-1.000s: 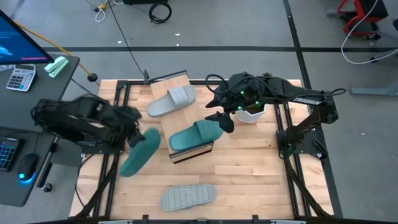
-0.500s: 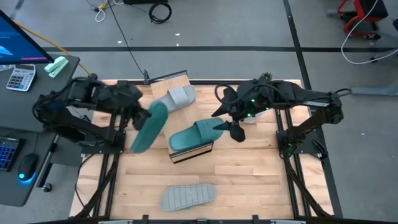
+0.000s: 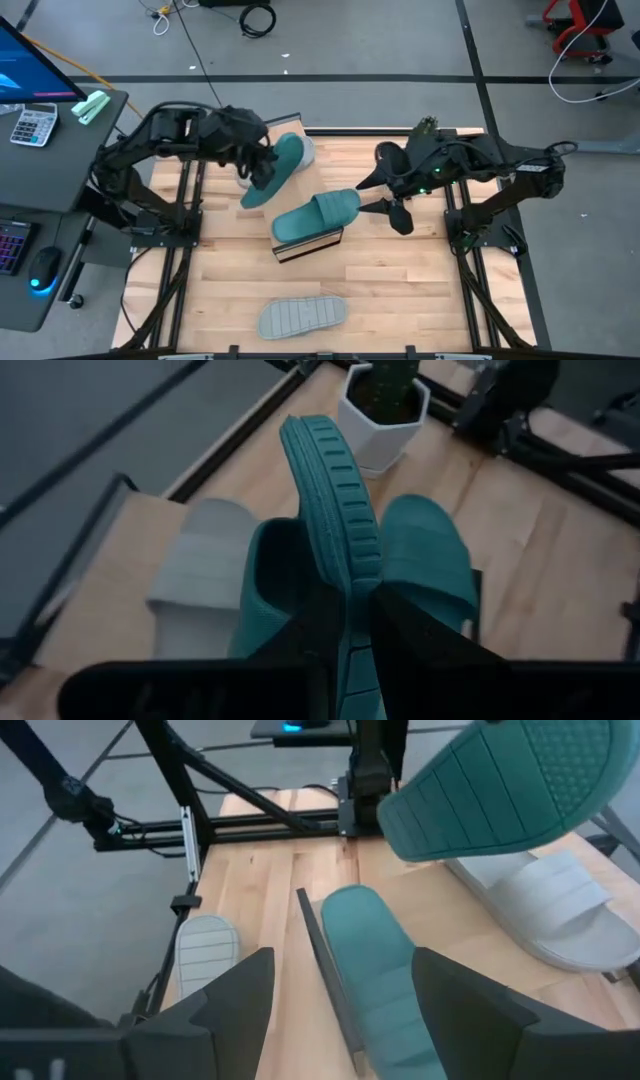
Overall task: Pick and place slides into the shelf
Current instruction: Put the green slipper on the shelf
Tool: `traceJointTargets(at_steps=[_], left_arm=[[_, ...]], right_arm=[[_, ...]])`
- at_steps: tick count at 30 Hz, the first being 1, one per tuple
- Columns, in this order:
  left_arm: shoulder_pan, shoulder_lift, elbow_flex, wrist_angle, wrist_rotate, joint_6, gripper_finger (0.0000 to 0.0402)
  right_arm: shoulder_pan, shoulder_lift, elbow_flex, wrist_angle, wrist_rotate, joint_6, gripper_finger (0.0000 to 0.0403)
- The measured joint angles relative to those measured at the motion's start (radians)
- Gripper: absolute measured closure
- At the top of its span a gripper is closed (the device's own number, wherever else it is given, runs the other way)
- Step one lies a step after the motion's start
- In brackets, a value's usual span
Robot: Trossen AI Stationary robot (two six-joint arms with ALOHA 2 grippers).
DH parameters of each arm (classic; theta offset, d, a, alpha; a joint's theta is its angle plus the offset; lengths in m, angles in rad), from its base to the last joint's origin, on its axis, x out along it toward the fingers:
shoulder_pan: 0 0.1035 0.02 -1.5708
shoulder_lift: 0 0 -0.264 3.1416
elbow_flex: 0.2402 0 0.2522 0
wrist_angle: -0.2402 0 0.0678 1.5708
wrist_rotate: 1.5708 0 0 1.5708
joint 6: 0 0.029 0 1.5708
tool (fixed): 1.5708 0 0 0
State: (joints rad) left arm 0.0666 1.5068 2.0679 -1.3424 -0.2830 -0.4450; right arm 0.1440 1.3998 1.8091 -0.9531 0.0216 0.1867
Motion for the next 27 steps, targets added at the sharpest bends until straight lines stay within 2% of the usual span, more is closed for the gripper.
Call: traceJointTargets(at_steps=[3, 9, 21, 24, 27], left_arm=[[0.013, 0.039, 0.044, -0.025, -0.028, 0.033, 0.0358], [0.038, 0.079, 0.053, -0.028, -0.039, 0.063, 0.0359], [0.04, 0.111, 0.053, 0.043, -0.059, 0.198, 0.036], [0.045, 0.111, 0.053, 0.051, -0.058, 0.218, 0.036], [0.056, 0.111, 0.053, 0.05, -0.058, 0.226, 0.036]], right_arm=[[0.017, -0.018, 0.0, -0.008, 0.032, 0.016, 0.0159], [0.039, -0.048, 0.0, -0.077, 0.106, 0.068, 0.0159], [0.086, -0.134, 0.0, -0.162, 0.139, 0.27, 0.0163], [0.101, -0.169, 0.0, -0.169, 0.153, 0.294, 0.0183], [0.114, -0.203, 0.0, -0.178, 0.154, 0.308, 0.0229]])
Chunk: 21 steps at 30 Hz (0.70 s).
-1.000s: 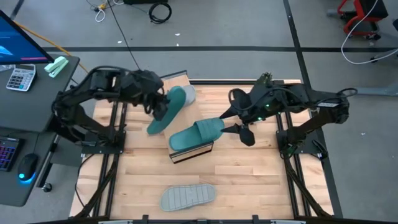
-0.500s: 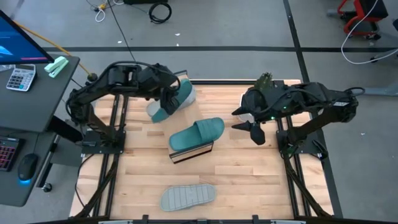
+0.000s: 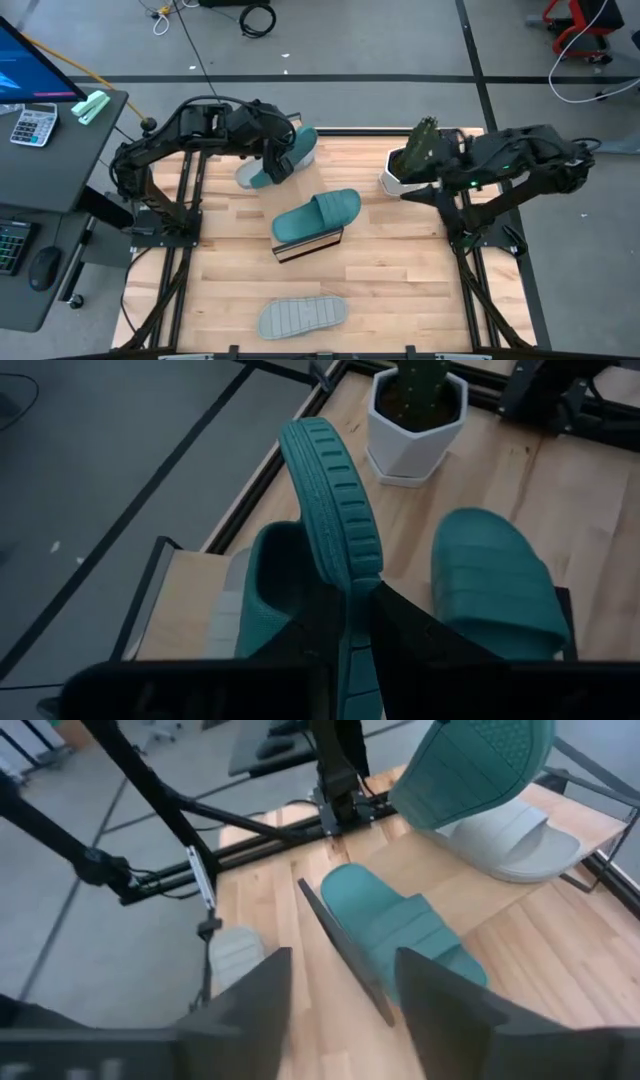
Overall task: Pick and place slides into the shelf
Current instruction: Put the green slipper on the shelf
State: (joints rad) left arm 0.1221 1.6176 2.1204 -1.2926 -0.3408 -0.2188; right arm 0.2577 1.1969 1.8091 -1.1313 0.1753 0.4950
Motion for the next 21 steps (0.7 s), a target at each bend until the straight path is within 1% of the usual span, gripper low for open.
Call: traceJointTargets(at_steps=[2, 5, 6, 7, 10, 13, 15, 21], left_arm=[[0.007, 0.0, 0.0, 0.003, -0.004, 0.0, 0.036], [0.012, 0.0, 0.0, 0.014, -0.031, -0.012, 0.036], [0.013, 0.0, 0.0, 0.017, -0.043, -0.026, 0.036], [0.014, 0.0, 0.0, 0.021, -0.053, -0.038, 0.036], [0.015, 0.0, 0.0, 0.029, -0.058, -0.05, 0.036], [0.017, 0.008, 0.0, 0.036, -0.061, -0.075, 0.036], [0.017, 0.015, -0.001, 0.041, -0.061, -0.098, 0.036], [0.015, 0.057, 0.0, 0.068, -0.067, -0.119, 0.036]], right_arm=[[0.012, -0.018, 0.0, -0.009, -0.003, -0.001, 0.0275], [0.034, -0.043, 0.0, -0.039, -0.044, -0.014, 0.0362], [0.04, -0.053, 0.0, -0.052, -0.061, -0.017, 0.0381], [0.047, -0.061, 0.0, -0.064, -0.076, -0.011, 0.039], [0.074, -0.086, 0.0, -0.106, -0.079, 0.017, 0.0386], [0.103, -0.108, 0.0, -0.159, -0.072, 0.022, 0.0397], [0.114, -0.124, 0.0, -0.182, -0.06, 0.02, 0.0396], [0.119, -0.163, 0.0, -0.195, -0.041, -0.024, 0.0399]])
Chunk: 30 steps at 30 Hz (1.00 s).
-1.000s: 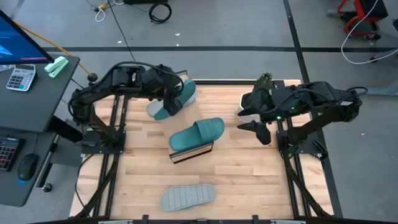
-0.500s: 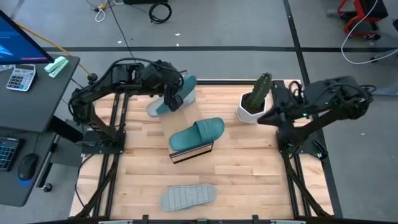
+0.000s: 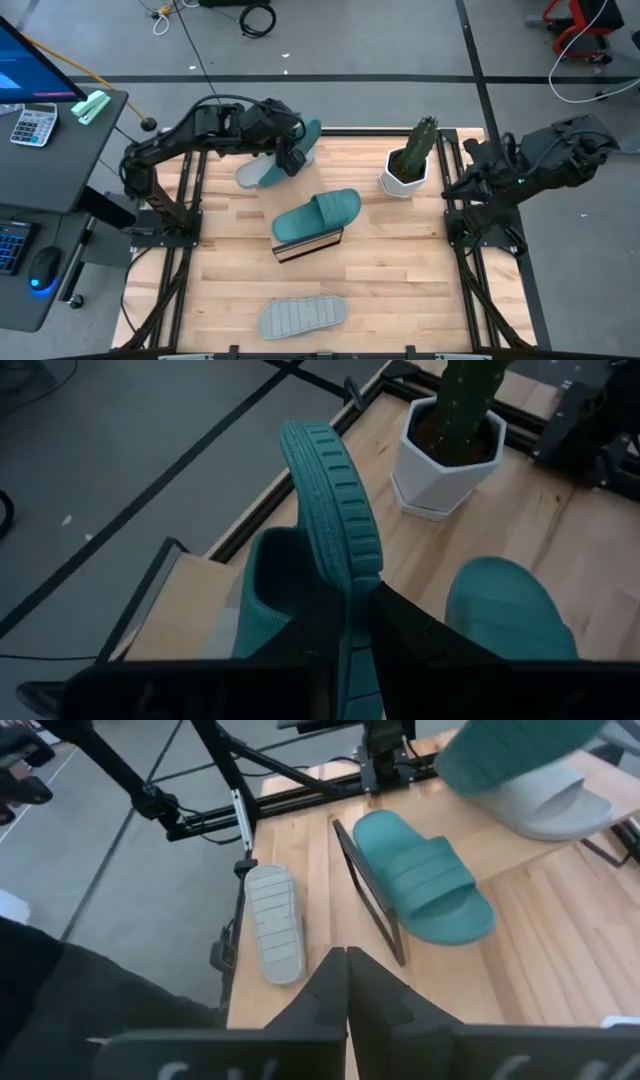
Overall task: Pick and place slides into the shelf
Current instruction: Put the green slipper on the shelf
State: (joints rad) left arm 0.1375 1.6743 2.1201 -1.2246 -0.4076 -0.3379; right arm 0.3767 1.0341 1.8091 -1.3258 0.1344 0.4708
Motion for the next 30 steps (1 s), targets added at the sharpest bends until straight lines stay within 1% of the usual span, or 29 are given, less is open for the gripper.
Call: traceJointTargets(at_steps=[7, 12, 16, 22, 26, 30], left_arm=[[-0.009, 0.041, 0.001, -0.035, 0.0, -0.137, 0.036], [-0.019, 0.042, 0.027, -0.04, -0.003, -0.131, 0.036], [-0.023, 0.042, 0.075, -0.089, -0.005, -0.15, 0.036], [-0.038, 0.041, 0.137, -0.182, -0.04, -0.164, 0.0361], [-0.045, 0.041, 0.146, -0.242, -0.065, -0.176, 0.0361], [-0.053, 0.041, 0.146, -0.254, -0.069, -0.196, 0.0361]], right_arm=[[0.0, -0.018, 0.0, -0.016, 0.0, 0.0, 0.04], [0.0, -0.02, 0.0, -0.016, 0.0, -0.001, 0.0399], [0.0, -0.02, 0.0, -0.016, 0.017, -0.001, 0.04], [0.0, -0.017, 0.0, -0.016, 0.04, -0.003, 0.04], [-0.001, -0.015, 0.0, -0.016, 0.051, -0.009, 0.04], [-0.001, -0.013, 0.0, -0.016, 0.064, -0.02, 0.04]])
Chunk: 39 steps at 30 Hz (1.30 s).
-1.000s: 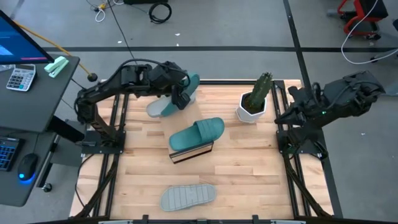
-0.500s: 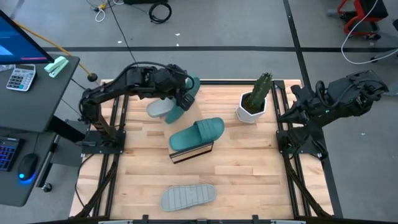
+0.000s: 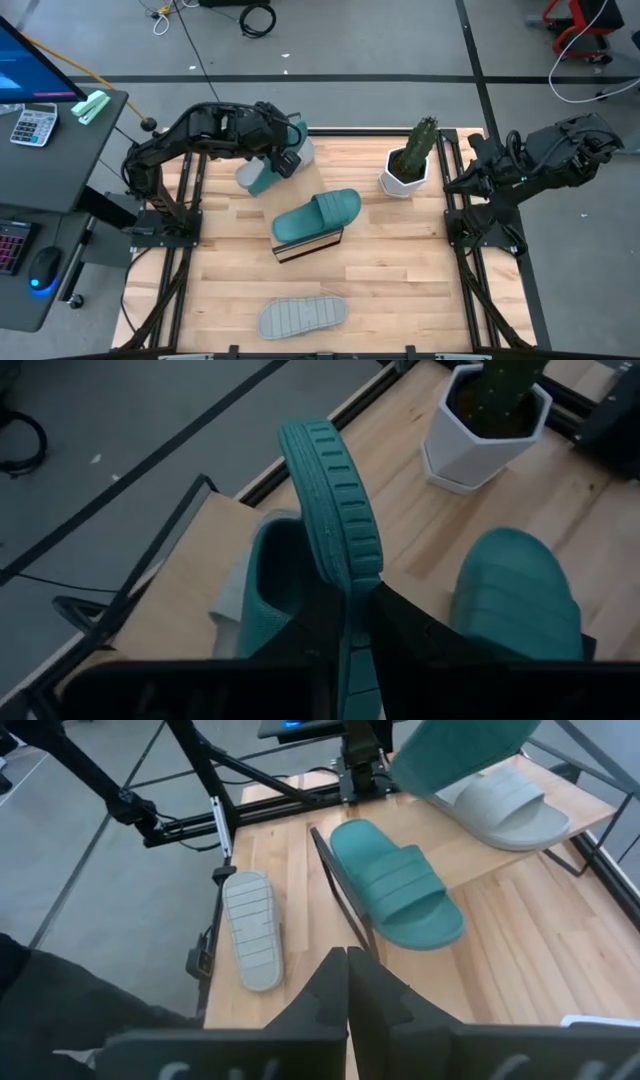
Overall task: Pick and place slides into the shelf
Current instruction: Put the green slipper on the shelf
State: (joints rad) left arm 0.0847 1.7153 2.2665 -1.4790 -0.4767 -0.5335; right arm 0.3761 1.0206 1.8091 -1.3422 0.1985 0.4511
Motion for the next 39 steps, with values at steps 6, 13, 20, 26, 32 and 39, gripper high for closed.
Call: traceJointTargets(at_steps=[6, 13, 20, 26, 32, 39], left_arm=[[-0.018, 0.012, 0.0, -0.012, 0.0, -0.006, 0.0361], [-0.044, 0.083, 0.0, -0.051, -0.002, 0.0, 0.0361], [-0.072, 0.136, 0.0, -0.061, -0.048, -0.005, 0.0361], [-0.079, 0.138, 0.0, -0.066, -0.094, -0.005, 0.0361], [-0.094, 0.138, -0.001, -0.027, -0.133, 0.029, 0.0361], [-0.096, 0.138, -0.001, -0.009, -0.164, 0.029, 0.0361]], right_arm=[[0.0, 0.0, 0.0, 0.0, 0.012, -0.01, 0.0401], [0.0, 0.005, 0.0, -0.001, 0.012, -0.01, 0.0401], [0.0, 0.014, 0.0, -0.004, 0.012, -0.01, 0.0401], [0.0, 0.019, 0.0, -0.004, 0.011, -0.01, 0.04], [0.0, 0.023, 0.0, -0.004, 0.011, -0.01, 0.0399], [0.0, 0.029, 0.0, -0.004, 0.011, -0.01, 0.0399]])
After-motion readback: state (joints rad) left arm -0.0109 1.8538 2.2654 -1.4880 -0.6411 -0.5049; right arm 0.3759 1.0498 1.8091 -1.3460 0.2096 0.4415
